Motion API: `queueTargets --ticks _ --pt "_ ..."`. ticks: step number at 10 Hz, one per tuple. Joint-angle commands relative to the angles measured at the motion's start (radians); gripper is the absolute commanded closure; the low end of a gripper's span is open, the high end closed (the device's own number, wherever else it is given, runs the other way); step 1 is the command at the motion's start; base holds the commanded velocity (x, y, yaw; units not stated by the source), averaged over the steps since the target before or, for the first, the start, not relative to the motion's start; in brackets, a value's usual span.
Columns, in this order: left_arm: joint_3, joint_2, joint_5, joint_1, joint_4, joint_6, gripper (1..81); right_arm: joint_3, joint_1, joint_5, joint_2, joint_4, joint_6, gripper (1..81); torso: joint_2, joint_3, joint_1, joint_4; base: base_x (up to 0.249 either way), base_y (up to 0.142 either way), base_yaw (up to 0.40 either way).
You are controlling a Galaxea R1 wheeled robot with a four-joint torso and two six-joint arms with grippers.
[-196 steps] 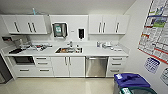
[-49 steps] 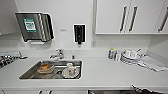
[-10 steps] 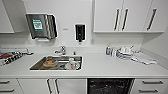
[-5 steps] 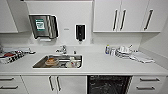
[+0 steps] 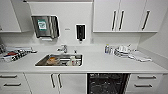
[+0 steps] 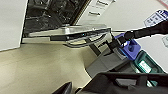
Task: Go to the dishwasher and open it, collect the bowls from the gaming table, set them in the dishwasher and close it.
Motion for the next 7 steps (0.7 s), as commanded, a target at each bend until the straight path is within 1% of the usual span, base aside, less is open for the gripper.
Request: queueTargets --ticks 1,3,4,5,6,7 --pt "0.030 -0.039 0.016 -0.079 0.009 0.005 1.0 0.000 0.095 -0.047 -0.040 0.013 0.000 1.0 0.000 0.000 0.000 0.000 -0.085 0.000 0.000" --pt "-0.001 -0.031 0.016 -0.077 -0.003 0.000 1.0 0.023 0.094 -0.047 -0.060 0.008 -0.002 1.0 0.000 0.000 -0.001 0.000 0.000 0.000 0.000" --pt "-0.038 -0.019 0.032 -0.067 -0.005 0.000 1.0 0.049 0.092 -0.047 -0.079 -0.018 -0.034 1.0 -0.001 0.000 -0.001 0.000 0.000 0.000 0.000" --pt "-0.084 0.001 0.042 -0.052 -0.009 -0.005 1.0 0.075 0.085 -0.035 -0.094 -0.049 -0.117 1.0 0.000 0.000 -0.001 0.000 0.000 0.000 0.000" --pt "-0.161 0.028 0.038 -0.019 -0.031 -0.014 1.0 0.103 0.072 -0.018 -0.103 -0.075 -0.248 1.0 0.000 0.000 -0.001 0.000 0.000 0.000 0.000" --pt "-0.233 0.055 0.035 0.010 -0.057 -0.020 1.0 0.131 0.049 0.005 -0.109 -0.084 -0.383 1.0 0.000 0.000 -0.001 0.000 0.000 0.000 0.000"
